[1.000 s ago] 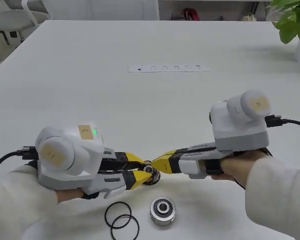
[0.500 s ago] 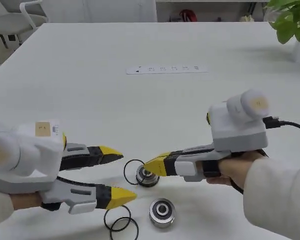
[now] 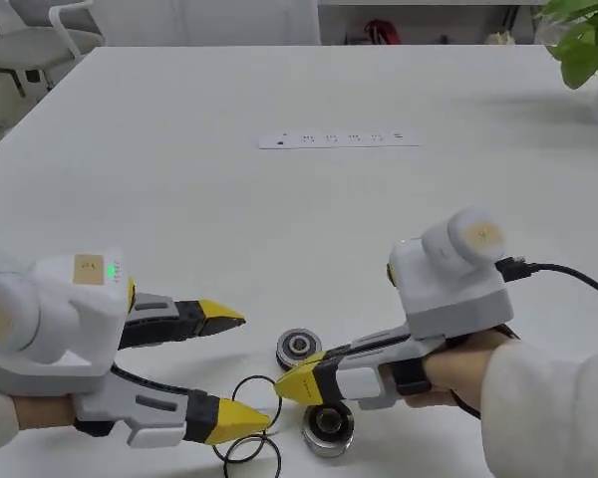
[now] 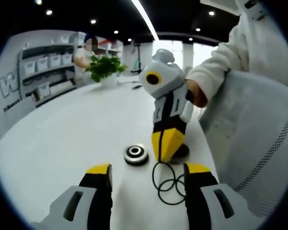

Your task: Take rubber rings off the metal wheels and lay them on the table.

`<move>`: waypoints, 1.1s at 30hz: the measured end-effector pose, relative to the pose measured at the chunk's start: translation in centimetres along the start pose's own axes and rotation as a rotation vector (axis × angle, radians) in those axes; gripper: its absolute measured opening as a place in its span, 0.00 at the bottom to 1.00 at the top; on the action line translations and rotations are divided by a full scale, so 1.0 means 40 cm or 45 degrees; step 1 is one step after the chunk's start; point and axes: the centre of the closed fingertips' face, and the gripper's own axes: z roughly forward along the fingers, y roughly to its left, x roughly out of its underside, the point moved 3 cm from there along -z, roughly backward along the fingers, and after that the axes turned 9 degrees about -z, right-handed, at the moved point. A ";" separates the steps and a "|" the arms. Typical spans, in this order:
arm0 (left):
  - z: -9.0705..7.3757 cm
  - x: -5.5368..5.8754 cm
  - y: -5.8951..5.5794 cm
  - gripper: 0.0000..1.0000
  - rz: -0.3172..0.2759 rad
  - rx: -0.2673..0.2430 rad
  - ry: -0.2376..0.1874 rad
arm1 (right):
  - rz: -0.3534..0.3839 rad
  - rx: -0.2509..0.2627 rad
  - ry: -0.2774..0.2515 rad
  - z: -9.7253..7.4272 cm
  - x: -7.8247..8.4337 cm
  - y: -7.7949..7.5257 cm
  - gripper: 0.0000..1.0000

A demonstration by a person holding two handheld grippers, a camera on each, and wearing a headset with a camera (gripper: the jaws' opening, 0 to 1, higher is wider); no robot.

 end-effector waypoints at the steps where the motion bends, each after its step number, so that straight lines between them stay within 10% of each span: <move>1: 0.000 0.004 0.002 0.61 0.002 -0.004 0.008 | -0.002 0.006 0.007 0.000 0.003 -0.002 0.00; 21: -0.006 -0.035 0.066 0.54 -0.044 -0.133 -0.058 | -0.154 0.132 0.029 -0.029 -0.001 -0.044 0.06; 33: 0.069 -0.055 0.047 0.41 0.013 -0.073 -0.017 | -0.157 0.275 -0.020 -0.088 -0.010 -0.098 0.06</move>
